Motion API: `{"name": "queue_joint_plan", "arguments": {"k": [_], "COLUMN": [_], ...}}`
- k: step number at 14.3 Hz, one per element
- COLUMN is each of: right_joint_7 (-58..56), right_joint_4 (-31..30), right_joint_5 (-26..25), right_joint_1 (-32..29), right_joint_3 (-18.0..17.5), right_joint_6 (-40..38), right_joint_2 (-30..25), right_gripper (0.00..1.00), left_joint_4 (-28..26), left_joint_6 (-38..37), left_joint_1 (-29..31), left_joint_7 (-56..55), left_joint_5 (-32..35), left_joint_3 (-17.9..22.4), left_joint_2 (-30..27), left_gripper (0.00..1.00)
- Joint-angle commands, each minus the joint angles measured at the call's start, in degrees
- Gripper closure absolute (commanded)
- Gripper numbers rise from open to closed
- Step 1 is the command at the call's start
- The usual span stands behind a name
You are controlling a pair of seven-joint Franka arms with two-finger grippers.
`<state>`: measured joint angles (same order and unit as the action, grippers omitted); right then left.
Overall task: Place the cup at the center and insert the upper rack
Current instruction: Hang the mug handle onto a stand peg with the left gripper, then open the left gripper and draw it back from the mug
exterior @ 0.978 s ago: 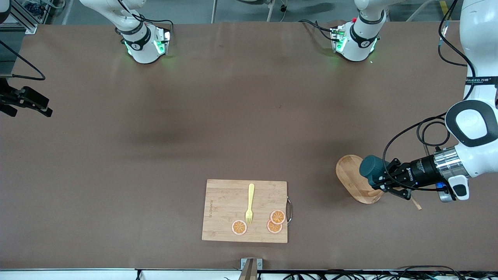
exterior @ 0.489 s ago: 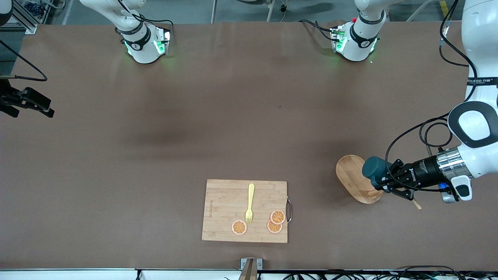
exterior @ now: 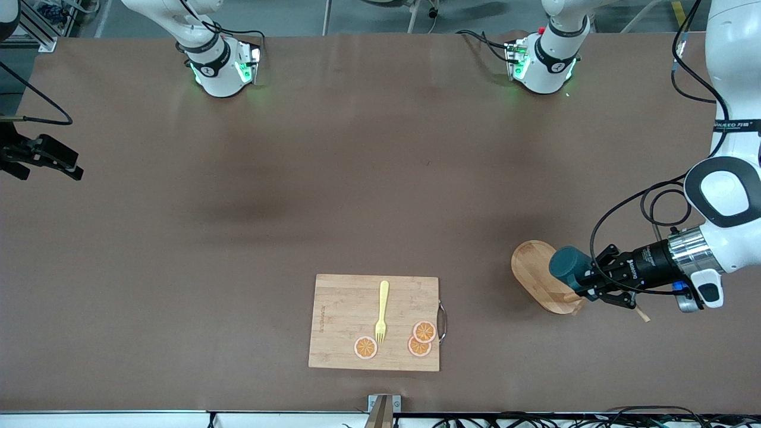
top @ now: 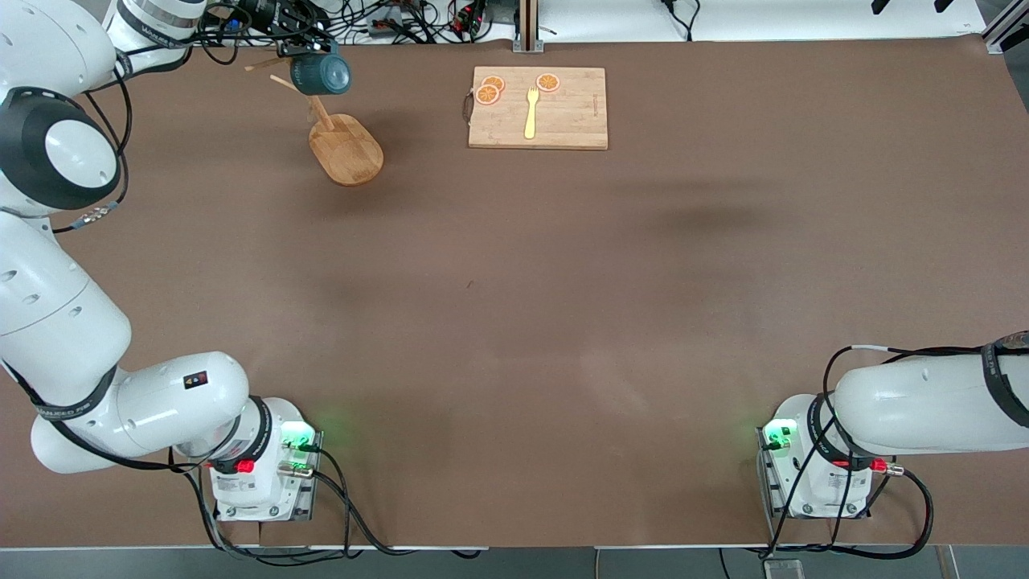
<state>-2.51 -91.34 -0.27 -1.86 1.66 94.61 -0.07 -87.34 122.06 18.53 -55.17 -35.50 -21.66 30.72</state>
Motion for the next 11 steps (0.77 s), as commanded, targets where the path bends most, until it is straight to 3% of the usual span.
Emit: {"name": "queue_joint_plan", "arguments": {"k": [1, 8, 11], "right_joint_7": [0.67, 0.67, 0.93], "right_joint_4": [-1.47, -0.68, 0.37], "right_joint_5": [-0.7, -0.7, -0.26], "right_joint_1": [-0.16, 0.11, -0.16], "right_joint_3": [-0.17, -0.34, -0.26], "right_joint_6": [0.49, 1.89, 1.9], "right_joint_2": [-0.54, -0.63, -0.63], "right_gripper": [0.0, 0.0, 0.0], "left_joint_4": [-0.11, -0.29, -0.28], "left_joint_6": [0.37, 0.37, 0.37], "left_joint_1": [-0.16, -0.42, -0.42], "left_joint_7": [0.95, 0.59, 0.68], "left_joint_5": [-0.27, 0.34, 6.56], "left_joint_3": [-0.4, -0.4, -0.83], "left_joint_2": [-0.66, -3.3, -4.52], "left_gripper": [0.0, 0.0, 0.0]}}
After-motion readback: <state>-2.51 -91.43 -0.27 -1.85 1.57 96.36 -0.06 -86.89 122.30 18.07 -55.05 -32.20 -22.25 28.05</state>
